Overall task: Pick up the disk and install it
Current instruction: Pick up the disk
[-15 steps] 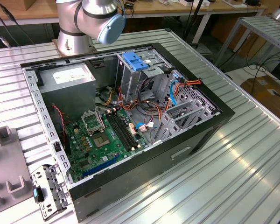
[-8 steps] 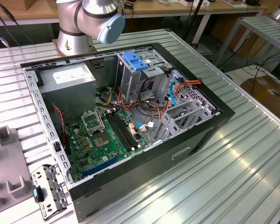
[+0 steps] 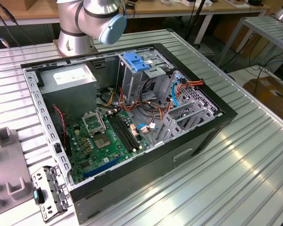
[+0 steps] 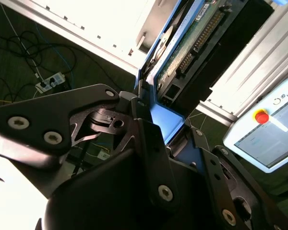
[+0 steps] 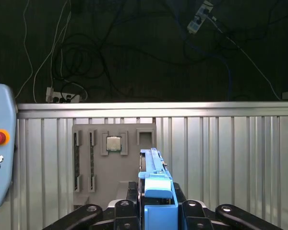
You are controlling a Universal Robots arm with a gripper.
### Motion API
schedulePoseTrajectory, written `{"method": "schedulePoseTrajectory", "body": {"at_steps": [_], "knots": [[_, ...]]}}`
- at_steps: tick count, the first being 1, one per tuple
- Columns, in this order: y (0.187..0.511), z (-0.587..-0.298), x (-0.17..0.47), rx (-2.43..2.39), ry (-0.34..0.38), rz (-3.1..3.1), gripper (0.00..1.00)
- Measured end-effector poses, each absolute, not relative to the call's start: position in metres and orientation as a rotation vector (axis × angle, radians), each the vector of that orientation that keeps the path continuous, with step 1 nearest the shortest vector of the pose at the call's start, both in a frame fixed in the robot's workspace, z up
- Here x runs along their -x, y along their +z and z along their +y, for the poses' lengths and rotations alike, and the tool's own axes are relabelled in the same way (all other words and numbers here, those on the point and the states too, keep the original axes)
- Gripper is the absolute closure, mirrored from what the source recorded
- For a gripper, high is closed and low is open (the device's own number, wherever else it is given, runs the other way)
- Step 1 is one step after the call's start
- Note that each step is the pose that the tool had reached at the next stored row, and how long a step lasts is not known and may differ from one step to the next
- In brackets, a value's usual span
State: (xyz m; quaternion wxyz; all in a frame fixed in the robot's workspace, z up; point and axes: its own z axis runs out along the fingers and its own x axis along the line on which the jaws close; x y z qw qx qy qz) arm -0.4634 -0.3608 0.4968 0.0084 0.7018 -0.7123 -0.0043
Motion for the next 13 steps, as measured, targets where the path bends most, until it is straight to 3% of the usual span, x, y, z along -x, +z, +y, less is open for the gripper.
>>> {"method": "schedulePoseTrajectory", "body": {"at_steps": [13], "knots": [[0.497, -0.361, 0.448, -2.193, -0.013, -2.226, 0.63]]}}
